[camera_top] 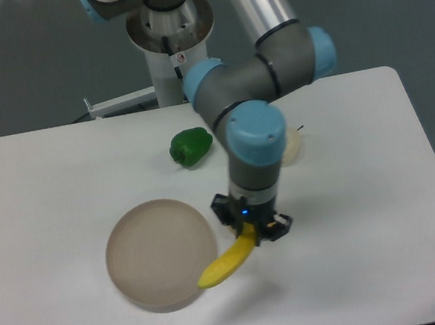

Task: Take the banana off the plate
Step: 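Carry the banana off the plate past the orange bun and lower it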

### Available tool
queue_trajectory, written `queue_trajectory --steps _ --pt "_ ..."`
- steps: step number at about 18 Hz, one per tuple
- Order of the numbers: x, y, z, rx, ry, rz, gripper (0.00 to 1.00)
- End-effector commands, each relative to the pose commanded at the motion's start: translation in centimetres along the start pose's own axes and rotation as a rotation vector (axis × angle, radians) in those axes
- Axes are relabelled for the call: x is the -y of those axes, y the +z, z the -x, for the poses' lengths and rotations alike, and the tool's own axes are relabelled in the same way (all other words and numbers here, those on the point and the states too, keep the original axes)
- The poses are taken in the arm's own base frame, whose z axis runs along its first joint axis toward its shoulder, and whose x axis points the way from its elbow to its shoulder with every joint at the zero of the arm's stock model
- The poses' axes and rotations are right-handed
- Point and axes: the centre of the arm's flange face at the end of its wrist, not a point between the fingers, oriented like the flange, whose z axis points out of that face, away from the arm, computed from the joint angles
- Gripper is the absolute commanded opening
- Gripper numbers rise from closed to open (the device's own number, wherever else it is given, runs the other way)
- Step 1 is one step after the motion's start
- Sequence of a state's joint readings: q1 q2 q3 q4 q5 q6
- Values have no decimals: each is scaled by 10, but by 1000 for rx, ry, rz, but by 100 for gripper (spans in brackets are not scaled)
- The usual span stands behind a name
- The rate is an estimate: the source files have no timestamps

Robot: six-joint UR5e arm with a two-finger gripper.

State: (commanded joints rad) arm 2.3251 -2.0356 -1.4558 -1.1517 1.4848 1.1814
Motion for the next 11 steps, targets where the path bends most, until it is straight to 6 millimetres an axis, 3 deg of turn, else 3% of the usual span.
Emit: queue_trajectory --steps 3,5,11 --pt "-46 2 28 8 81 72 2" --pt "-65 10 47 4 124 88 2" --pt "-82 17 84 12 210 90 3"
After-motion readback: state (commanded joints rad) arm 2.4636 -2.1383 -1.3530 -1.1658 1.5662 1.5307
